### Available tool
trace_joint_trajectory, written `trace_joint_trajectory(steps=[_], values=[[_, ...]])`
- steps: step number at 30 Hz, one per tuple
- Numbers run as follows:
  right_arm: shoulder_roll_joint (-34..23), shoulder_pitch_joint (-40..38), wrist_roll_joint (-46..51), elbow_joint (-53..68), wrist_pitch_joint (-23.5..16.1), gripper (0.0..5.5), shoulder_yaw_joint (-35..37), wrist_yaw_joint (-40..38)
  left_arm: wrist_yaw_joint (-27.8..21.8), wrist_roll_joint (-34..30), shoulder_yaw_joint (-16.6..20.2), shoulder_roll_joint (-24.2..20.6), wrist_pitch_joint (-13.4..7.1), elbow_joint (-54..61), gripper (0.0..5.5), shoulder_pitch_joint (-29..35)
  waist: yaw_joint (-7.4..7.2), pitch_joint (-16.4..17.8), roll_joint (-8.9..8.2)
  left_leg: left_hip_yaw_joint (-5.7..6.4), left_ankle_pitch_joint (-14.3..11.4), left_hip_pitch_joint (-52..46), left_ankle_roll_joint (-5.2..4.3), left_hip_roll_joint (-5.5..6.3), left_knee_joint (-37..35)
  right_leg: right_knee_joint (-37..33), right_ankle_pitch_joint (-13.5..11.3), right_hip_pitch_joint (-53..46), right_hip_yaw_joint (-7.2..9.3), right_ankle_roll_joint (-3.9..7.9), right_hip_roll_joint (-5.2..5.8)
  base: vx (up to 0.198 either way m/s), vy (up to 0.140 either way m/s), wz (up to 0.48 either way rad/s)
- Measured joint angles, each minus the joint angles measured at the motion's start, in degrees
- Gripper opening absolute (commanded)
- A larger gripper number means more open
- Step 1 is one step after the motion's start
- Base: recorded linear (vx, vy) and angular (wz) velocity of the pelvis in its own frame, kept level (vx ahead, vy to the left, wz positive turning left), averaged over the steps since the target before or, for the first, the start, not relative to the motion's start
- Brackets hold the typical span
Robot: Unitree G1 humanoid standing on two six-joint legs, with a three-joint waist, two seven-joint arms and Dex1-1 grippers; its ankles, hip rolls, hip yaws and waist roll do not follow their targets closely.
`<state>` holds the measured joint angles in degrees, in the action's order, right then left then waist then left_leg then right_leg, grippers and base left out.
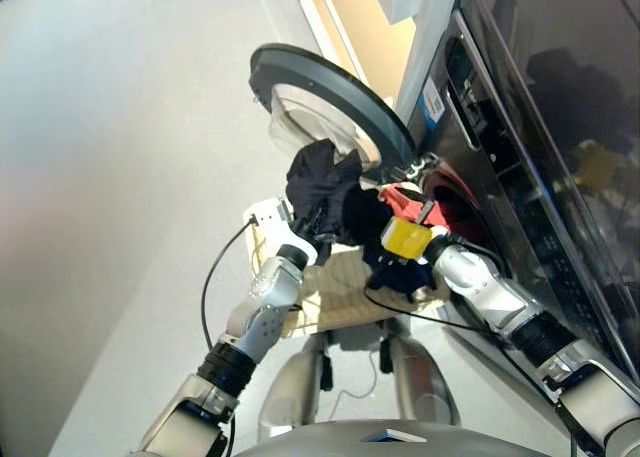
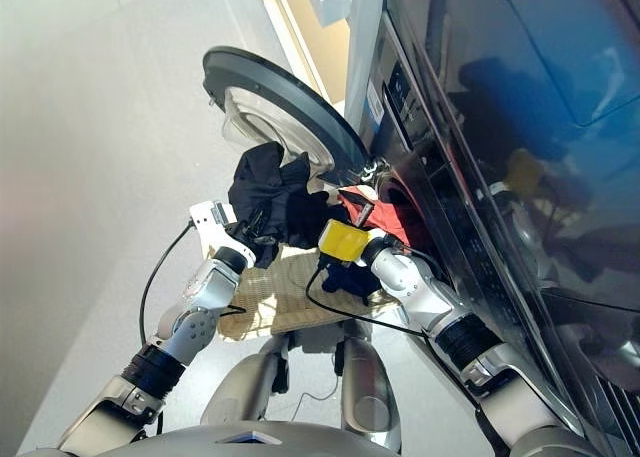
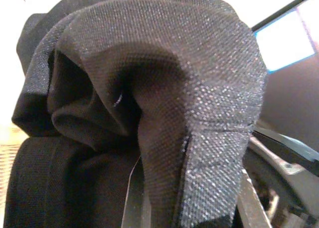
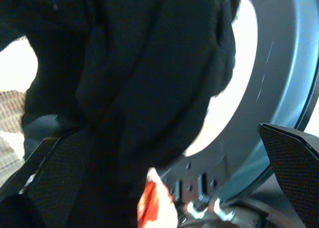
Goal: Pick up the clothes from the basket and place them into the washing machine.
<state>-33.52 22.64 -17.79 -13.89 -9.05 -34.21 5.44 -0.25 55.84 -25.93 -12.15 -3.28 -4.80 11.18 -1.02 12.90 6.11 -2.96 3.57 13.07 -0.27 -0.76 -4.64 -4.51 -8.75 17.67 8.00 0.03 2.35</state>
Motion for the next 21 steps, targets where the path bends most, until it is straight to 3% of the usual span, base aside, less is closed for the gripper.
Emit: trace_joint_trajectory(steps=[5,10,16,17,18,21], values=[[0.52,0.65,-0.43,-1.19,0.04,5.50,-0.16,0.24,-0.83,2.05,-2.19,-0.13,1.61,2.84,0.00,-0.54,0.36,-0.14,0.12,0.12,-0.02,-2.20,-0.01,-0.12,-0.06,-0.35,-0.20,-2.87,0.98,-0.19,-0.08,0.062,-0.004,0.091],[1.27,2.09,-2.74,-2.86,0.14,5.50,-1.44,0.17,-2.17,4.96,-5.24,-0.47,3.63,4.64,0.00,-1.13,1.02,-1.64,-0.06,1.40,-0.06,-4.15,-0.04,-0.13,-0.08,-0.36,0.30,-5.28,2.00,0.24,-0.01,0.038,0.005,0.074],[1.80,1.95,-2.77,-3.39,0.20,5.50,-2.09,0.16,-2.79,7.34,-5.60,-0.98,4.30,6.67,0.00,-4.06,1.03,-4.14,-2.02,1.97,-0.08,-5.08,-0.05,-0.17,-0.09,-0.36,0.49,-6.50,2.84,0.37,0.00,0.017,0.003,0.019],[2.01,1.86,-2.75,-4.03,0.31,1.64,-2.19,0.22,-2.85,7.73,-5.90,-1.17,4.71,6.67,0.00,-4.11,1.06,-4.50,-2.57,2.20,-0.08,-5.43,-0.05,-0.18,-0.09,-0.37,0.57,-6.96,2.90,0.45,0.00,0.000,0.000,0.000],[2.03,1.58,-2.76,-3.95,0.38,0.00,-2.18,0.31,-3.22,8.28,-6.64,-1.39,4.92,6.67,0.00,-4.16,0.99,-4.79,-3.07,2.56,-0.08,-5.79,-0.05,-0.17,-0.10,-0.37,0.63,-7.42,3.05,0.49,0.02,0.000,0.000,0.000],[2.82,0.25,-2.67,-3.97,0.38,0.00,-2.13,0.30,-3.85,8.45,-7.07,-2.18,4.99,6.67,0.00,-4.42,1.10,-5.88,-4.79,2.84,-0.13,-6.58,-0.10,-0.18,-0.11,-0.38,0.95,-8.32,3.31,0.59,0.04,0.000,0.000,0.000]])
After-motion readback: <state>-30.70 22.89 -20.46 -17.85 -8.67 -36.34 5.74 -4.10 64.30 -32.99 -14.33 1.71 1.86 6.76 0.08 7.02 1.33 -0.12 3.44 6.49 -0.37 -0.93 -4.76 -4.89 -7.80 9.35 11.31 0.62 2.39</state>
